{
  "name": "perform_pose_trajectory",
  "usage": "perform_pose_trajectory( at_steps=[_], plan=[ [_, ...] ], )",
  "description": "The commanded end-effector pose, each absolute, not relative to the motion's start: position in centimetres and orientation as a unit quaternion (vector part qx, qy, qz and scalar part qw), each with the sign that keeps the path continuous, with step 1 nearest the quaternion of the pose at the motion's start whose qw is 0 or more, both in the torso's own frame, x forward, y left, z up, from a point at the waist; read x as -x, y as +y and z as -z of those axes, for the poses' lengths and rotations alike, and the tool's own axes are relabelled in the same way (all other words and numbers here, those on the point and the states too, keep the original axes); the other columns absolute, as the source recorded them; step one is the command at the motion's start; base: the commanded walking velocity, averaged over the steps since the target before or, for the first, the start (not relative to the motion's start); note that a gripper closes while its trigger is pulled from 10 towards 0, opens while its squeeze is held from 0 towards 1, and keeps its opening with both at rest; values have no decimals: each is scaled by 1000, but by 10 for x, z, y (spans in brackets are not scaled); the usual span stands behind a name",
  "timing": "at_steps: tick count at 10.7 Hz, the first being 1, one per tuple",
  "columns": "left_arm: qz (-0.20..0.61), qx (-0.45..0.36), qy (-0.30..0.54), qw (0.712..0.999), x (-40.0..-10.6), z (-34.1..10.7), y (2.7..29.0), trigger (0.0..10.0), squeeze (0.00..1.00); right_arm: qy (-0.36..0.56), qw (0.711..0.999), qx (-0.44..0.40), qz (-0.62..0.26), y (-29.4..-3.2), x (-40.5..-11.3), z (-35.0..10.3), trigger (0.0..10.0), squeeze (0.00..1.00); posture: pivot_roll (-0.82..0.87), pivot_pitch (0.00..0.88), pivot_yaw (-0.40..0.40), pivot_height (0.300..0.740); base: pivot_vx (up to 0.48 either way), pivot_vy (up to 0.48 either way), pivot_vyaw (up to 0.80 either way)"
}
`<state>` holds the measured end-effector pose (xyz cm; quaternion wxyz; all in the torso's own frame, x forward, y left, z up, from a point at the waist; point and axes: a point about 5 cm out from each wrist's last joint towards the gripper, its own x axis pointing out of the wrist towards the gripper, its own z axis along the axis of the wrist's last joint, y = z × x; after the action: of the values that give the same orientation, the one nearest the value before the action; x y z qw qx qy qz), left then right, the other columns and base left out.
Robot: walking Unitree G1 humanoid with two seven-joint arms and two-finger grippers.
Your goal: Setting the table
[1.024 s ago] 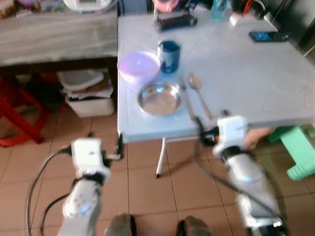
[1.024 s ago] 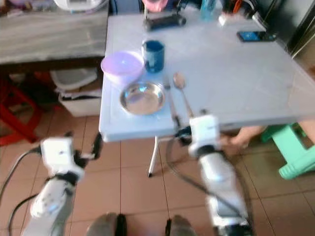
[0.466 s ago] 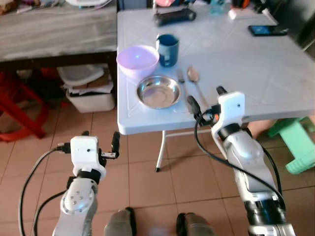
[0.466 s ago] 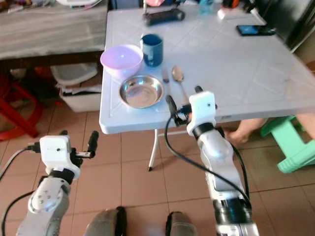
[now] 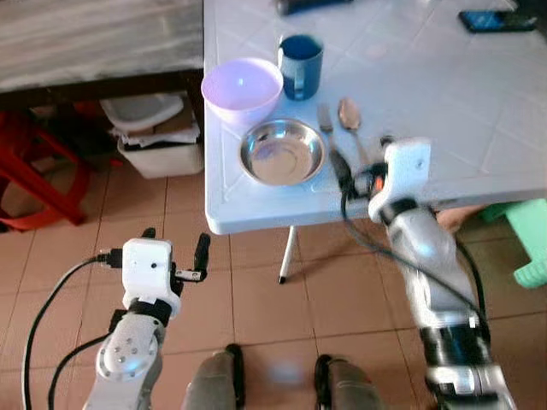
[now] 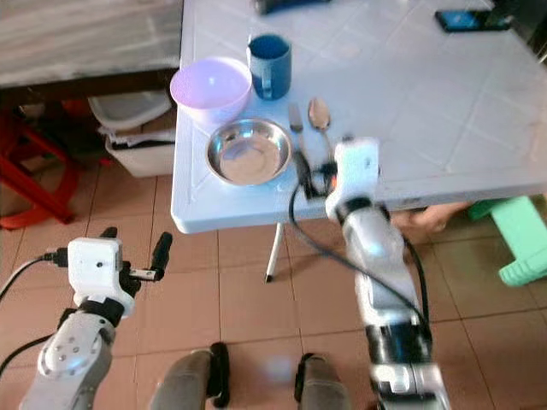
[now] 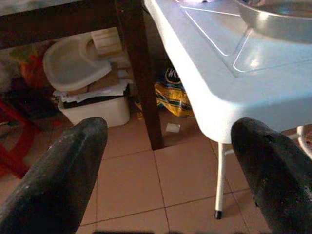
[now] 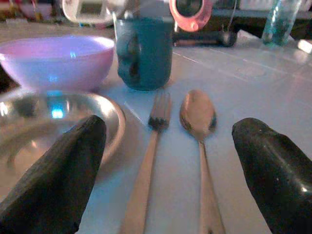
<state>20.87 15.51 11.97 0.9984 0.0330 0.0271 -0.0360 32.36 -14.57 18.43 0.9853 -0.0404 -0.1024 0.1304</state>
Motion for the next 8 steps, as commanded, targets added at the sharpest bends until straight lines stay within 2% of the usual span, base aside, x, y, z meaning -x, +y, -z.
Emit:
perform_pose_trajectory(
  at_steps=[1,5,8],
  plan=[
    [35,-39,37,998,-203,-119,157,10000,0,-98,986,25,-135,-144,-324,-185,10000,0,96,291,81,740,0,0,0],
    [38,-45,46,997,-199,-119,156,10000,0,-72,984,-52,-154,-134,-332,-191,10000,0,106,302,86,740,0,0,0],
    [40,-48,47,997,-200,-119,156,10000,0,-41,972,-106,-204,-120,-335,-189,10000,0,107,301,85,740,0,0,0]
  ],
)
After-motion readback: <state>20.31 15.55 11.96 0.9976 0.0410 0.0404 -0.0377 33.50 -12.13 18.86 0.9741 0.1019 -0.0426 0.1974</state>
